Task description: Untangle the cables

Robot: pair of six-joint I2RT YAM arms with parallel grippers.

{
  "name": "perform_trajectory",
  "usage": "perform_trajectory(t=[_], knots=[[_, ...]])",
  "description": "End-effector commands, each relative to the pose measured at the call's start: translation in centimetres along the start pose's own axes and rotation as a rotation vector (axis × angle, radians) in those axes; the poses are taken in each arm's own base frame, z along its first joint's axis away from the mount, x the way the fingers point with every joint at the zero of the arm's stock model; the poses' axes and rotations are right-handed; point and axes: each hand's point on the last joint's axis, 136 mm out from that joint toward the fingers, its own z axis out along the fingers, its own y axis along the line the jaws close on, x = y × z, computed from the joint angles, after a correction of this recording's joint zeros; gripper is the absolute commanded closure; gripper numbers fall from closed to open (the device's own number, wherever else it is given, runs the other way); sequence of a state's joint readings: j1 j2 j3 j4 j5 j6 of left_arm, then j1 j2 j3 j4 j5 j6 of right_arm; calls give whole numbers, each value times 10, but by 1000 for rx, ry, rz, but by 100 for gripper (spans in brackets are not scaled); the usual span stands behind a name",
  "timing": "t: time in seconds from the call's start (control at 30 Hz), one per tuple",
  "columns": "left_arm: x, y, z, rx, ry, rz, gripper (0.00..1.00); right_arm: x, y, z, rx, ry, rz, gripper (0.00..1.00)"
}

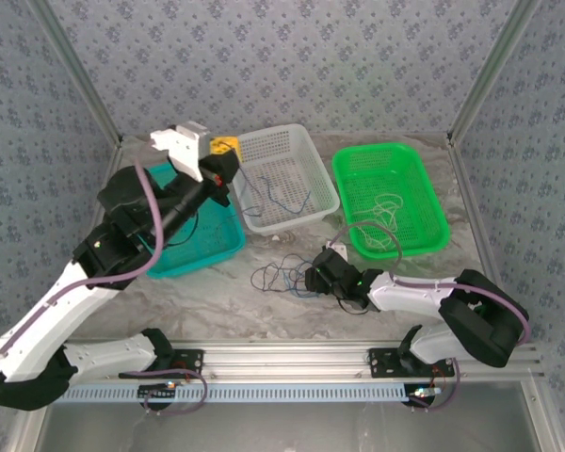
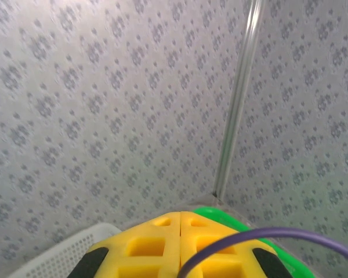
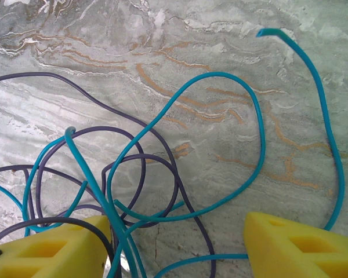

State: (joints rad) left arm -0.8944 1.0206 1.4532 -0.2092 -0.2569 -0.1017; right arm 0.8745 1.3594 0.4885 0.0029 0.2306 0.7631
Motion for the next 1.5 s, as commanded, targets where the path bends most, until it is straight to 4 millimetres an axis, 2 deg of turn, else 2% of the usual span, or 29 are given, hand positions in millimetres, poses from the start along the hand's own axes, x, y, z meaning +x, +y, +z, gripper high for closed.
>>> perform_trajectory(t=[0.0,0.1,0.2,0.37,0.67,0.73,0.9,0.97,1.07,1.17,1.27,1.4,1.43,1.47], knots=[[-35,12,-18,-49,-65,51,99,11,-16,3,53,35,-12,35],[-34,26,-23,-104,-59,61,99,9,-13,3,43,29,-12,35],[-22,49,-28,-192,-48,63,99,7,-9,2,30,28,-15,34],[4,96,-32,-349,1,45,99,5,-4,0,23,38,-32,34],[50,173,-25,-484,80,-105,100,2,1,-3,7,33,-32,37],[56,181,-24,-481,76,-149,100,4,-1,-4,11,38,-36,37],[59,186,-23,-482,70,-157,100,4,-3,-6,20,37,-37,37],[67,193,-22,-503,96,-165,100,2,-3,-7,21,31,-36,37],[90,206,-23,-542,146,-193,100,1,-3,-8,20,29,-36,37],[122,224,-29,-606,190,-233,100,1,-1,-9,14,30,-42,38],[158,246,-45,-727,232,-261,100,1,2,-13,4,38,-56,45],[205,269,-68,-844,296,-321,100,-3,3,-20,8,33,-66,46],[216,274,-74,-870,313,-340,97,-6,4,-22,7,25,-66,47],[225,277,-79,-892,325,-359,90,-7,5,-24,4,20,-68,47]])
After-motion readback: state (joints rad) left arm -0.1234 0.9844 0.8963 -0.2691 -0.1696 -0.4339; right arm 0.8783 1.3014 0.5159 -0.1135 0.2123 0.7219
